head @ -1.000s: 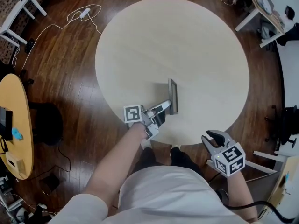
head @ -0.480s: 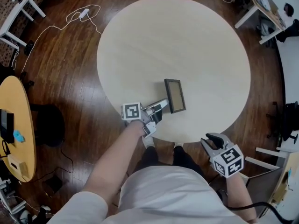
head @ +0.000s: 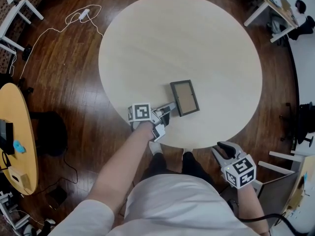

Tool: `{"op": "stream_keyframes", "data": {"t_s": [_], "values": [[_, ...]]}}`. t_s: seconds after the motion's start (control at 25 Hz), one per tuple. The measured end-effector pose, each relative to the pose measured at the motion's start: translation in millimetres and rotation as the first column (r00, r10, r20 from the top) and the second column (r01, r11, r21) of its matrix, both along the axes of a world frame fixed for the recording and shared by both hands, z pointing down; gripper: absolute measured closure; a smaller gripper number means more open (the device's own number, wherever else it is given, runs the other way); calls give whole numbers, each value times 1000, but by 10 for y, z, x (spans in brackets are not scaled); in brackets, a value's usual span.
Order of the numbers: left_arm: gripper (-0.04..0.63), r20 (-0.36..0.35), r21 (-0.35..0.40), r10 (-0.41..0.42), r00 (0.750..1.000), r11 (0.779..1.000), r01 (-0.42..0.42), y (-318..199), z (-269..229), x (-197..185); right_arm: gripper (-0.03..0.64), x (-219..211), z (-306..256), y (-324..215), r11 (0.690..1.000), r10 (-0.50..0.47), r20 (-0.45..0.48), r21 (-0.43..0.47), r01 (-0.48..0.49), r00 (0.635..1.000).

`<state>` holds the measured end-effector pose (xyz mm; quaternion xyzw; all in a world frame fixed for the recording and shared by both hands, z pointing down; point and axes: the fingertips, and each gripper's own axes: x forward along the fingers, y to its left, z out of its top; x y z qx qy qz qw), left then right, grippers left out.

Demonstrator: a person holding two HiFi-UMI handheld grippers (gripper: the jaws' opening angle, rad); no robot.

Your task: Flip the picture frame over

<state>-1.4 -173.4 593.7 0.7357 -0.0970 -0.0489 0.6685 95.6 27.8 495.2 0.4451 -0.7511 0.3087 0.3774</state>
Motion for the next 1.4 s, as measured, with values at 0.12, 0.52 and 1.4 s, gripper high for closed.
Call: {"op": "stream_keyframes", "data": {"t_s": [0.12,0.52,1.4], "values": [[597,95,-28,-16,995,999,19,-50,94,23,512,0,-17,-26,1000,10,2,12,-10,1000],[597,206,15,-34,978,999,31,-89,94,63,512,10,-32,54,999,7,7,32,-7,1000],[595,430,655,-211,878,742,-142,3198,-1671,-279,520,266,-154,1508,941,-273,134,242,236,953]]}}
